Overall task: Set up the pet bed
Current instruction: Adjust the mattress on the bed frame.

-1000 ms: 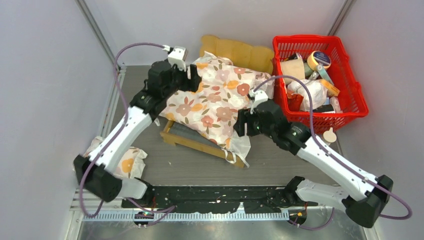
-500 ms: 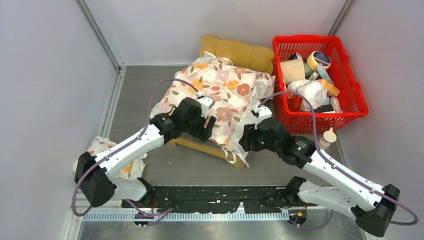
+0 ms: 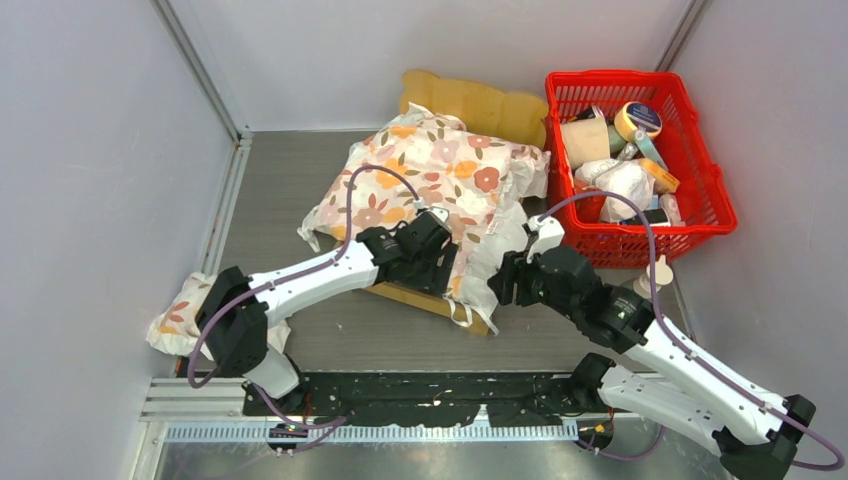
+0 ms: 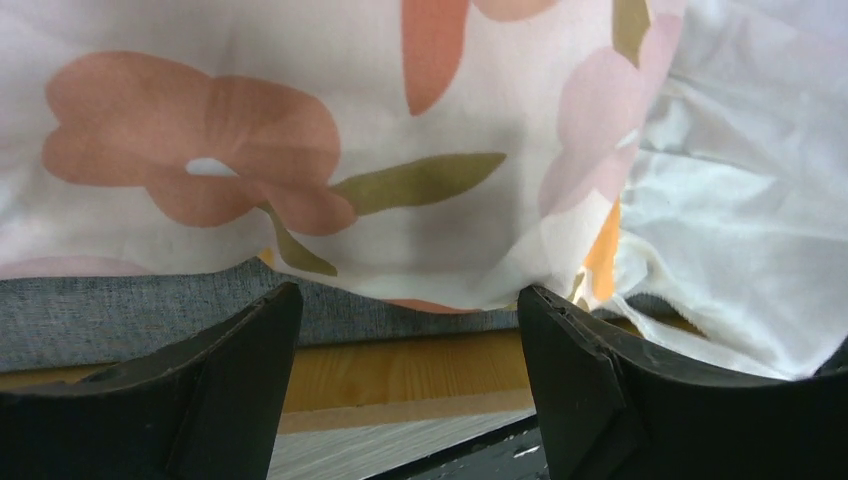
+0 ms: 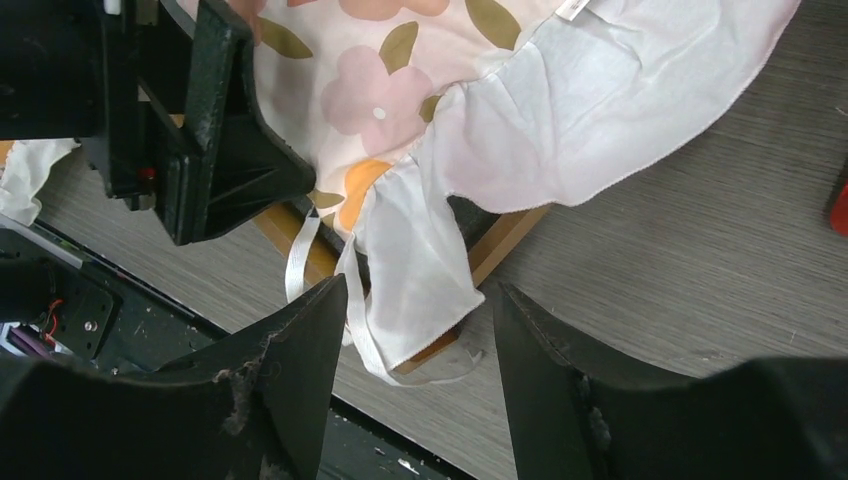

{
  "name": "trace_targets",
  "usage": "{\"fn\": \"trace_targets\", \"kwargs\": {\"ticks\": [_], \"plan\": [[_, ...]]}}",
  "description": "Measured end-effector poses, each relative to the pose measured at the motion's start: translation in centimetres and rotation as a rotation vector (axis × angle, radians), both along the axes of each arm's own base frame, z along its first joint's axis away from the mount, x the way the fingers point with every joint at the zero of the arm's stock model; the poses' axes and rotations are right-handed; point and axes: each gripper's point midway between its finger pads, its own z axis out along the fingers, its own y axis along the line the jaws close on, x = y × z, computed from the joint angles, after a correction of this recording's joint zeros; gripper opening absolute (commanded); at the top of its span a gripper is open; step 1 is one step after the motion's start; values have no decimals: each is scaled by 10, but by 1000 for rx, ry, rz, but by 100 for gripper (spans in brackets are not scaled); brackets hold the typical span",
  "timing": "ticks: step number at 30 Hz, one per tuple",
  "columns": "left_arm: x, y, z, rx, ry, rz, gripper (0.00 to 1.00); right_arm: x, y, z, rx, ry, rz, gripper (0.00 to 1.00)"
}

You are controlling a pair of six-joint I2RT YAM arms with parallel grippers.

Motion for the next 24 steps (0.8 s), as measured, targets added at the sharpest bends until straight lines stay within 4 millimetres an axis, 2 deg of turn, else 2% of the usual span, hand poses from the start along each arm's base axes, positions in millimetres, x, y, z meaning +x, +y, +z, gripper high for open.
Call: {"fn": "trace_targets", "kwargs": {"ticks": [2, 7, 10, 14, 16, 19, 22, 24], "plan": [[3, -1, -3, -4, 0, 39, 71, -1, -3, 2, 9, -14, -6, 62], [15, -11, -21, 1, -2, 98, 3, -4, -6, 0, 19, -23, -7, 62], [21, -14, -28, 5, -9, 102, 0, -5, -6, -5, 11, -12, -2, 62], [22, -17, -18, -23, -27, 99, 0, -10, -8, -6, 16, -10, 7, 62], [23, -19, -5, -60, -46, 95, 0, -12, -7, -4, 30, -16, 20, 62], [24, -23, 21, -125, -85, 90, 0, -16, -1, -5, 54, -14, 61, 55], [28, -28, 51, -198, -137, 86, 0, -20, 13, -10, 91, -5, 122, 48], [29, -30, 63, -229, -162, 82, 0, -21, 22, -15, 105, 9, 155, 46]]}}
